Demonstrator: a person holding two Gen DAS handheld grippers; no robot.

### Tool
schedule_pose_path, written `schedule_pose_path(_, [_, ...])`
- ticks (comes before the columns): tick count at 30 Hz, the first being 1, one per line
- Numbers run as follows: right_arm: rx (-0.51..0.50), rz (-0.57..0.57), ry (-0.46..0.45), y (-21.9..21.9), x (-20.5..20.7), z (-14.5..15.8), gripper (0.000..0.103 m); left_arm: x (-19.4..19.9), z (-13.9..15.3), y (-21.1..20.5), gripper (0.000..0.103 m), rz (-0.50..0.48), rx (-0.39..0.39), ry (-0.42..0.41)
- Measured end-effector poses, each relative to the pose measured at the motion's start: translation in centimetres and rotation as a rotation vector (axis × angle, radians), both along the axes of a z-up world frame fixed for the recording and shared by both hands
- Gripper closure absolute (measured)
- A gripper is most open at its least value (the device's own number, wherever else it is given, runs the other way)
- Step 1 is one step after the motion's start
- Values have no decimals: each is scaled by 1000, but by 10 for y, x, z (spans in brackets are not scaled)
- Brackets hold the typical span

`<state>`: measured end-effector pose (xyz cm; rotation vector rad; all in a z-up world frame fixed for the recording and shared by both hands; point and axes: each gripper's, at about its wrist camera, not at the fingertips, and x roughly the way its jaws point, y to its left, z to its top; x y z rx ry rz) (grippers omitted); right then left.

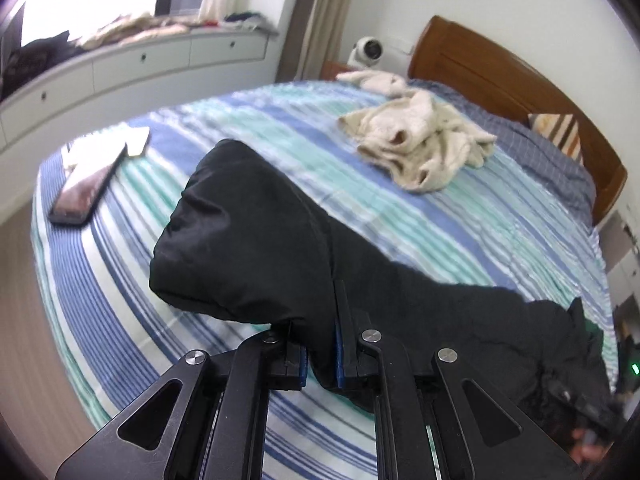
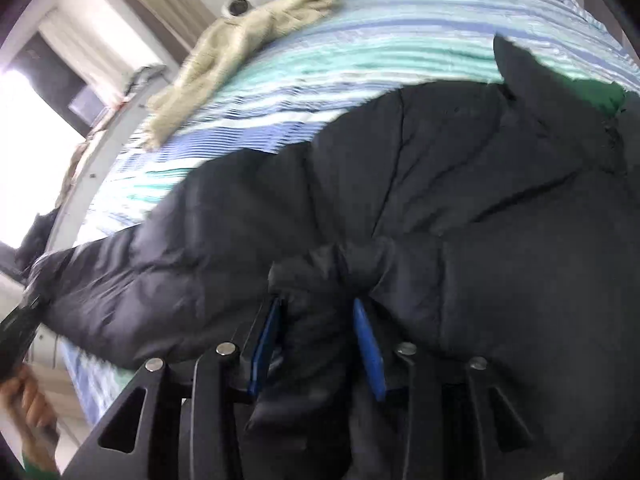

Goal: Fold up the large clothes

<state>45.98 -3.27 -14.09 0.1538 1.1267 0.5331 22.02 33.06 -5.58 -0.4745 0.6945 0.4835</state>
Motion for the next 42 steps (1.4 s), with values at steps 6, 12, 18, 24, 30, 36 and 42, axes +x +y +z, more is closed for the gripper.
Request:
schedule_pose_path(6, [215,24,-102,-98,-112,40,57,24,94,-74,95,-156,169,-137])
schedule_pose_path(12, [295,-207,-173,-224,-222,52,56,42,187,-237,95,-498,357,-295])
schedule_pose_path(18, [249,-483,-233,-320,-299,57,54,38,183,-449,95,-903,476,-361])
schedule_pose_path(24, [192,-620,-254,-358,-339,58,54,57,56,-577,22,-1076,397,-65])
schedule_pose_path(30, [169,-624,-233,-363,-339,60,41,14,-3,-553,25,-1147,328,96])
schedule_pose_path(36, [223,-594,-230,-355,-268,78,36,-10,7,-442,12,-1016,306,73])
schedule_pose_path(42, [195,-625,-129,-341,-135,48,35,-23,-3,-337,12,-807,277,105])
